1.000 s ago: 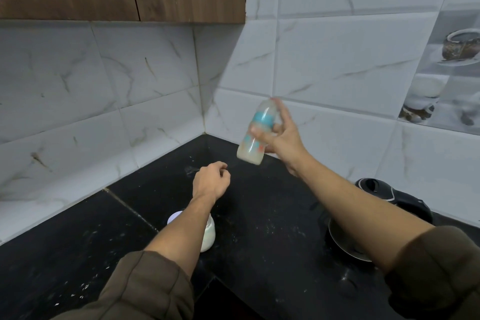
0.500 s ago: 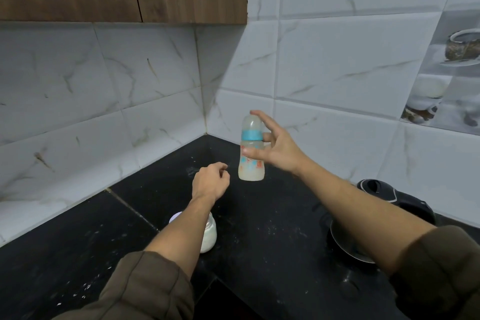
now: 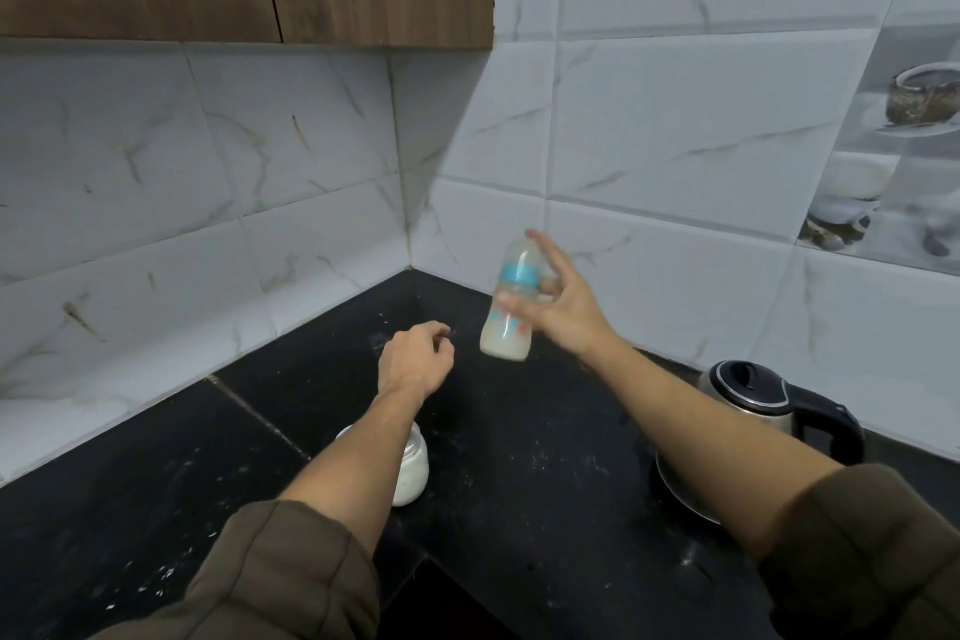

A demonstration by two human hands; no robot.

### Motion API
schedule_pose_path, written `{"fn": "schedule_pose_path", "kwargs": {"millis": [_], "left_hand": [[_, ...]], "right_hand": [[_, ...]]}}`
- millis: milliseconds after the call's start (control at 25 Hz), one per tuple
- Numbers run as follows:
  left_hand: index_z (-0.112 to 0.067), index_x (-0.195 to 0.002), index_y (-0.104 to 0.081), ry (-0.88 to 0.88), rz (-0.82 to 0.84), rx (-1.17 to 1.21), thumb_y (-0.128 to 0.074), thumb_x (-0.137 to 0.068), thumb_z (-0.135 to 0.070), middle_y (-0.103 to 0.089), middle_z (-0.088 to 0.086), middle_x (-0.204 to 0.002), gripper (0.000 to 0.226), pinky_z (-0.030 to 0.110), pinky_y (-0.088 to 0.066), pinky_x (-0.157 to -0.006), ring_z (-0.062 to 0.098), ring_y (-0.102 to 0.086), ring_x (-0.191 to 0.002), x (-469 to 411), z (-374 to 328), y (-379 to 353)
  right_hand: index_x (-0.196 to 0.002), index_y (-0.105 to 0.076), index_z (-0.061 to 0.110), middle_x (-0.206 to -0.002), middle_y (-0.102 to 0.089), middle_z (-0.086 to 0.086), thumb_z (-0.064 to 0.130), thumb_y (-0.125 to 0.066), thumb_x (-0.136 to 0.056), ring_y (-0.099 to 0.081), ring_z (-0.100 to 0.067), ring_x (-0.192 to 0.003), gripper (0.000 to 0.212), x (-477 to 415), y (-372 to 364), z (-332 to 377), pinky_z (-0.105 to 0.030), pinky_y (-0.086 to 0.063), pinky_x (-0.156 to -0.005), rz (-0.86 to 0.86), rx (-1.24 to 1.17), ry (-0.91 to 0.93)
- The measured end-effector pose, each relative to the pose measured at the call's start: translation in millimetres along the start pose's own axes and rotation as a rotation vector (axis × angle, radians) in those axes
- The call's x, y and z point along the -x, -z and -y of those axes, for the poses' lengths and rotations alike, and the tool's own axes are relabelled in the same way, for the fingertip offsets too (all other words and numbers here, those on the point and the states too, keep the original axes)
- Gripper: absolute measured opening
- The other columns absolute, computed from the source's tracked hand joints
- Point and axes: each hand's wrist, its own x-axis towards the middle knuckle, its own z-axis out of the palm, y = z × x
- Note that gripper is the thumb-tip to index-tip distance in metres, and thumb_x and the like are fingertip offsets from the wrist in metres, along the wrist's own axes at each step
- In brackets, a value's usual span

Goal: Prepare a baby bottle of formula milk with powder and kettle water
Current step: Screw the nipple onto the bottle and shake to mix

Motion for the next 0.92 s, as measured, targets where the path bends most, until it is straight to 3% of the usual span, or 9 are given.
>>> {"fn": "schedule_pose_path", "kwargs": {"millis": [80, 120, 160, 320, 360, 480, 560, 760, 920], "left_hand": [[-0.029, -0.133, -0.069, -0.004, -0.014, -0.001, -0.056, -0.102, -0.031, -0.078, -0.003, -0.117, 0.034, 0.037, -0.054, -0.097, 0.021, -0.07, -0.111, 1, -1, 1], [-0.029, -0.132, -0.07, -0.001, -0.019, -0.005, -0.056, -0.102, -0.03, -0.078, -0.003, -0.117, 0.034, 0.037, -0.054, -0.097, 0.022, -0.07, -0.111, 2, -1, 2], [-0.029, -0.132, -0.07, 0.001, -0.02, -0.011, -0.055, -0.102, -0.03, -0.078, -0.003, -0.117, 0.034, 0.037, -0.053, -0.097, 0.022, -0.07, -0.111, 2, -1, 3], [-0.028, -0.134, -0.068, -0.001, -0.005, -0.029, -0.056, -0.102, -0.03, -0.077, -0.003, -0.118, 0.034, 0.037, -0.054, -0.096, 0.021, -0.07, -0.112, 5, -2, 0], [-0.028, -0.134, -0.069, 0.002, -0.005, -0.028, -0.056, -0.102, -0.03, -0.077, -0.003, -0.118, 0.034, 0.037, -0.053, -0.097, 0.022, -0.07, -0.113, 6, -2, 1], [-0.03, -0.132, -0.07, 0.01, -0.011, -0.027, -0.055, -0.101, -0.03, -0.078, -0.003, -0.117, 0.034, 0.037, -0.052, -0.097, 0.023, -0.07, -0.113, 6, 2, -1], [-0.03, -0.131, -0.071, 0.022, -0.011, -0.035, -0.055, -0.101, -0.03, -0.078, -0.002, -0.116, 0.034, 0.036, -0.053, -0.096, 0.024, -0.07, -0.113, 7, 4, 1], [-0.029, -0.133, -0.07, 0.021, 0.007, -0.033, -0.056, -0.101, -0.031, -0.078, -0.003, -0.116, 0.035, 0.038, -0.054, -0.095, 0.023, -0.07, -0.111, 6, 4, -1], [-0.029, -0.132, -0.07, 0.019, -0.004, -0.028, -0.055, -0.102, -0.031, -0.078, -0.001, -0.116, 0.034, 0.037, -0.053, -0.095, 0.024, -0.07, -0.112, 7, 7, 1]], "right_hand": [[-0.157, -0.033, 0.042, -0.121, -0.072, -0.004, 0.018, -0.084, -0.088, -0.075, -0.021, -0.106, 0.089, -10, 6, 5, -0.046, -0.064, -0.087, -0.303, -0.297, -0.028], [-0.158, -0.03, 0.04, -0.121, -0.071, -0.005, 0.019, -0.082, -0.09, -0.075, -0.021, -0.104, 0.088, -13, 8, 6, -0.047, -0.065, -0.083, -0.357, -0.394, -0.053], [-0.158, -0.029, 0.039, -0.12, -0.071, -0.005, 0.02, -0.082, -0.091, -0.076, -0.021, -0.102, 0.088, -13, 9, 5, -0.047, -0.065, -0.08, -0.326, -0.402, -0.09], [-0.152, -0.037, 0.043, -0.11, -0.077, -0.007, 0.021, -0.086, -0.086, -0.078, -0.018, -0.091, 0.085, 6, 2, -9, -0.037, -0.063, -0.066, 0.154, 0.022, -0.193], [-0.153, -0.037, 0.043, -0.109, -0.077, -0.006, 0.022, -0.086, -0.086, -0.078, -0.02, -0.093, 0.086, 7, 2, -16, -0.038, -0.063, -0.067, 0.146, 0.014, -0.198], [-0.159, -0.031, 0.037, -0.121, -0.073, -0.004, 0.026, -0.085, -0.087, -0.077, -0.024, -0.102, 0.091, -1, 6, -23, -0.042, -0.065, -0.07, -0.231, -0.289, -0.226], [-0.16, -0.029, 0.035, -0.128, -0.07, -0.006, 0.028, -0.084, -0.089, -0.077, -0.027, -0.104, 0.09, -8, 8, -29, -0.041, -0.065, -0.069, -0.331, -0.47, -0.292], [-0.153, -0.04, 0.035, -0.123, -0.071, -0.016, 0.027, -0.086, -0.086, -0.078, -0.03, -0.099, 0.082, 7, -1, -39, -0.041, -0.064, -0.069, 0.138, -0.113, -0.333], [-0.159, -0.03, 0.037, -0.129, -0.067, -0.006, 0.027, -0.085, -0.088, -0.077, -0.027, -0.103, 0.091, -5, 5, -33, -0.041, -0.065, -0.069, -0.278, -0.421, -0.298]]}}
